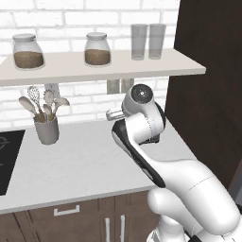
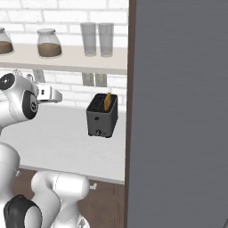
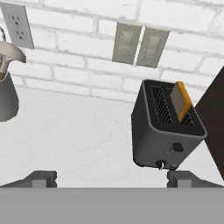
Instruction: Start the toaster. Once the lever pops up, take the bread to the plate on the dining counter.
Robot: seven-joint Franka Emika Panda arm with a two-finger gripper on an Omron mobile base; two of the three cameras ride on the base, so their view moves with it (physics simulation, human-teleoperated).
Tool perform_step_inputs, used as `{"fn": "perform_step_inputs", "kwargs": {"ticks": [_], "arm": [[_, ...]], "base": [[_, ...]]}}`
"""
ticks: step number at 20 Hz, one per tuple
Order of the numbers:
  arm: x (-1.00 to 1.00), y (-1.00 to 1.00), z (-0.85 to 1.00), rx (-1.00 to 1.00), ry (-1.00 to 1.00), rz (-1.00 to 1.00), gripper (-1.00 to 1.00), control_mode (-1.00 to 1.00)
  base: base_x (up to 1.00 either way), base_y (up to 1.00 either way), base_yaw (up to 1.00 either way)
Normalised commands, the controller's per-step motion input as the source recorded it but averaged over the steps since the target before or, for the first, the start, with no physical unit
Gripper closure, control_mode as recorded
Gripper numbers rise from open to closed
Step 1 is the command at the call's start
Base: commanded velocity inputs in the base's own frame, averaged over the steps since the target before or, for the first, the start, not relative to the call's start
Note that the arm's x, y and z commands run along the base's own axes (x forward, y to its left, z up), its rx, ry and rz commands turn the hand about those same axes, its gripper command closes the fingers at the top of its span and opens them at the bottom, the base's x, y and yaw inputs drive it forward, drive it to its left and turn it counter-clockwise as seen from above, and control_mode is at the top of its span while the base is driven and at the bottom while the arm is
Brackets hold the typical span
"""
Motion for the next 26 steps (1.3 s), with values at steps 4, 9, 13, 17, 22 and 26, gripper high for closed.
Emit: {"fn": "perform_step_inputs", "kwargs": {"ticks": [4,9,13,17,22,26], "arm": [[0.0,0.0,0.0,0.0,0.0,0.0,-1.0,-1.0],[0.0,0.0,0.0,0.0,0.0,0.0,-1.0,-1.0],[0.0,0.0,0.0,0.0,0.0,0.0,-1.0,-1.0],[0.0,0.0,0.0,0.0,0.0,0.0,-1.0,-1.0],[0.0,0.0,0.0,0.0,0.0,0.0,-1.0,-1.0],[0.0,0.0,0.0,0.0,0.0,0.0,-1.0,-1.0]], "base": [[0.0,0.0,0.0],[0.0,0.0,0.0],[0.0,0.0,0.0],[0.0,0.0,0.0],[0.0,0.0,0.0],[0.0,0.0,0.0]]}}
